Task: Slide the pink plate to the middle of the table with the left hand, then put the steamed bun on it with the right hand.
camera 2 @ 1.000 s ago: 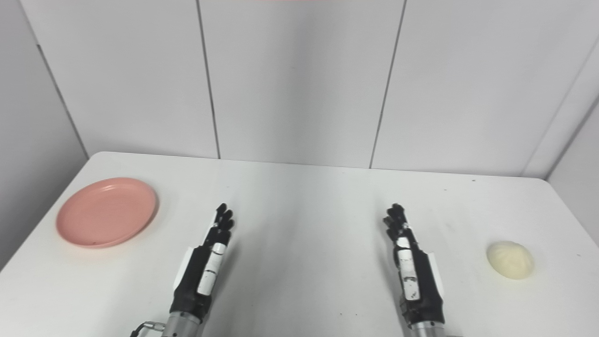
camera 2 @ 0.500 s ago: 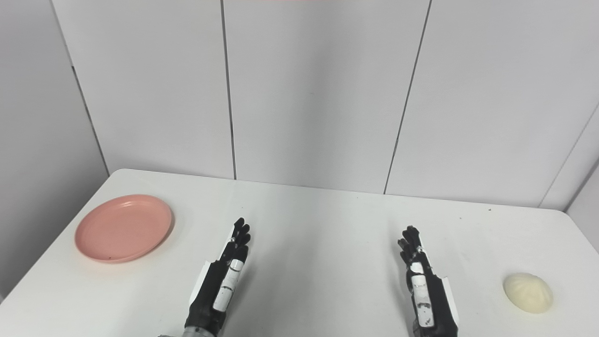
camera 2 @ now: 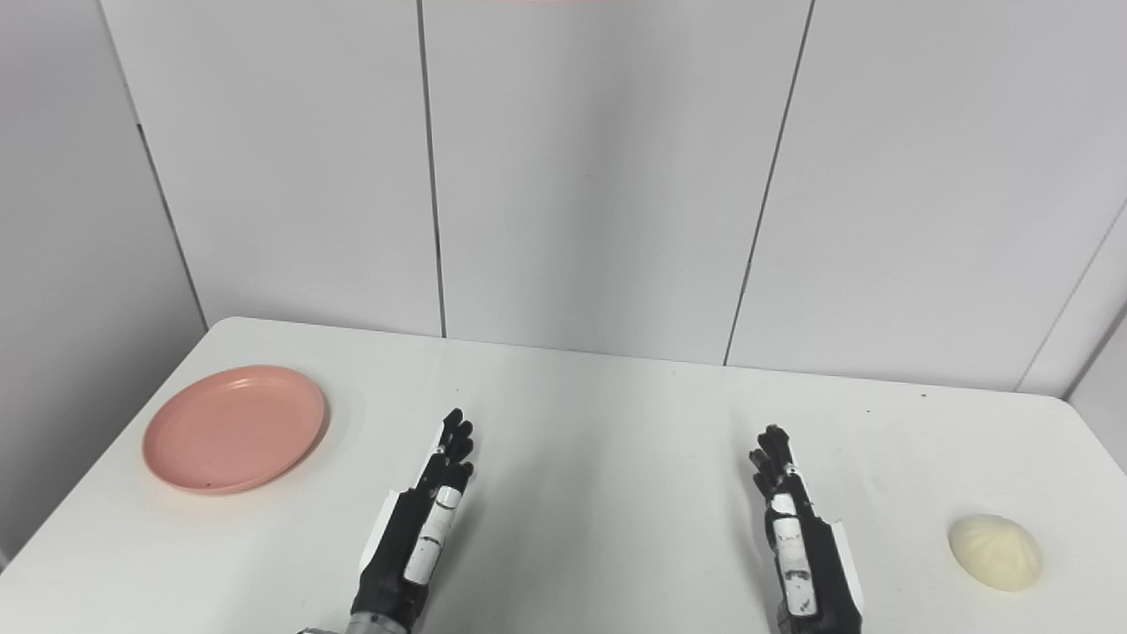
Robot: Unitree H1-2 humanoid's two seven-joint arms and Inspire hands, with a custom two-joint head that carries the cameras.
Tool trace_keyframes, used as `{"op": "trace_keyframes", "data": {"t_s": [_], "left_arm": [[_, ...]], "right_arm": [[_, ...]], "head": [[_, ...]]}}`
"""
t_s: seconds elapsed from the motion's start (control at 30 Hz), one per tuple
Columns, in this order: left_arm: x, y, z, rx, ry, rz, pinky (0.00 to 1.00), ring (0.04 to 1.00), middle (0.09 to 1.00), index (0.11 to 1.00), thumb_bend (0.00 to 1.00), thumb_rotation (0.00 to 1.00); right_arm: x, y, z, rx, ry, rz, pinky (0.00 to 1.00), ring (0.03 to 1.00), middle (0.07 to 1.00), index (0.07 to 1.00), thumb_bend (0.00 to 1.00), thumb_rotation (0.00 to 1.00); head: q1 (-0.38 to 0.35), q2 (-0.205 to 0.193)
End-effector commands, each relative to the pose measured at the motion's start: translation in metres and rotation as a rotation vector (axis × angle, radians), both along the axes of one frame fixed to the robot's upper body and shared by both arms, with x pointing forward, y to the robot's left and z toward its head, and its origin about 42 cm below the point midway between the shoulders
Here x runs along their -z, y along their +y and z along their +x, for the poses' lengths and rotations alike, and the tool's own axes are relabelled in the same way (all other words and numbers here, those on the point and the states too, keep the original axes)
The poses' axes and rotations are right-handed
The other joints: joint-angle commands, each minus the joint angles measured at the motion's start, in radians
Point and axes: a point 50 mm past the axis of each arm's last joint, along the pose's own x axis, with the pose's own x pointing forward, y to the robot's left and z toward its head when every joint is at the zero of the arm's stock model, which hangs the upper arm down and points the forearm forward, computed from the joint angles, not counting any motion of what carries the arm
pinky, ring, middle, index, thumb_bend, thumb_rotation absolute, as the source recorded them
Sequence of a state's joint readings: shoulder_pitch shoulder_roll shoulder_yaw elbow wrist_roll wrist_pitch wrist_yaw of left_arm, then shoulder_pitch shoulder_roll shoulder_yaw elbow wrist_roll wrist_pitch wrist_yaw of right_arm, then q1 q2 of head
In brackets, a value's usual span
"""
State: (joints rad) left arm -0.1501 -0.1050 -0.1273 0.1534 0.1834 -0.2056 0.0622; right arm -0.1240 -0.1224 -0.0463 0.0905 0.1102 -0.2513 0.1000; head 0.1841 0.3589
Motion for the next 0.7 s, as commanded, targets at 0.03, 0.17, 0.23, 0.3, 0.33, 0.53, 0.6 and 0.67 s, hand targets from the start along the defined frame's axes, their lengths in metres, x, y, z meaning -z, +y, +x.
{"op": "trace_keyframes", "data": {"t_s": [0.03,0.17,0.23,0.3,0.33,0.53,0.6,0.67], "left_arm": [[0.021,0.006,-0.008,-0.022,0.043,0.003,0.97,0.987,1.0,1.0,0.65,1.0],[0.02,0.01,-0.008,-0.018,0.052,-0.014,0.98,0.993,1.0,1.0,0.66,1.0],[0.02,0.012,-0.008,-0.013,0.053,-0.019,1.0,0.996,1.0,1.0,0.65,1.0],[0.02,0.016,-0.007,-0.013,0.059,-0.027,0.99,0.988,0.994,1.0,0.63,1.0],[0.018,0.019,-0.007,-0.014,0.057,-0.034,0.99,0.984,0.99,1.0,0.63,0.99],[-0.011,0.035,0.004,-0.004,0.002,-0.135,0.95,0.948,0.957,1.0,0.73,0.97],[-0.026,0.043,0.011,0.018,-0.018,-0.163,0.92,0.92,0.921,0.989,0.78,0.93],[-0.04,0.052,0.018,0.039,-0.054,-0.148,0.9,0.906,0.907,0.983,0.78,0.92]], "right_arm": [[0.035,-0.003,-0.02,0.024,0.099,0.006,1.0,0.958,0.967,0.965,0.66,1.0],[0.034,0.0,-0.02,0.021,0.095,-0.002,0.99,0.956,0.97,0.968,0.67,1.0],[0.034,0.002,-0.02,0.019,0.093,-0.003,0.99,0.955,0.971,0.968,0.67,1.0],[0.034,0.004,-0.021,0.014,0.099,0.005,0.99,0.962,0.975,0.973,0.67,1.0],[0.033,0.006,-0.021,0.011,0.101,0.011,1.0,0.966,0.979,0.975,0.66,1.0],[0.031,0.011,-0.023,0.001,0.101,0.015,1.0,0.969,0.983,0.977,0.65,1.0],[0.031,0.013,-0.024,-0.003,0.103,0.014,1.0,0.976,0.988,0.984,0.64,1.0],[0.031,0.015,-0.024,-0.003,0.102,0.007,1.0,0.973,0.985,0.983,0.63,1.0]], "head": [[0.001,0.0],[-0.003,-0.001],[-0.004,0.001],[-0.005,0.003],[-0.007,0.006],[-0.014,0.008],[-0.018,0.007],[-0.023,0.007]]}}
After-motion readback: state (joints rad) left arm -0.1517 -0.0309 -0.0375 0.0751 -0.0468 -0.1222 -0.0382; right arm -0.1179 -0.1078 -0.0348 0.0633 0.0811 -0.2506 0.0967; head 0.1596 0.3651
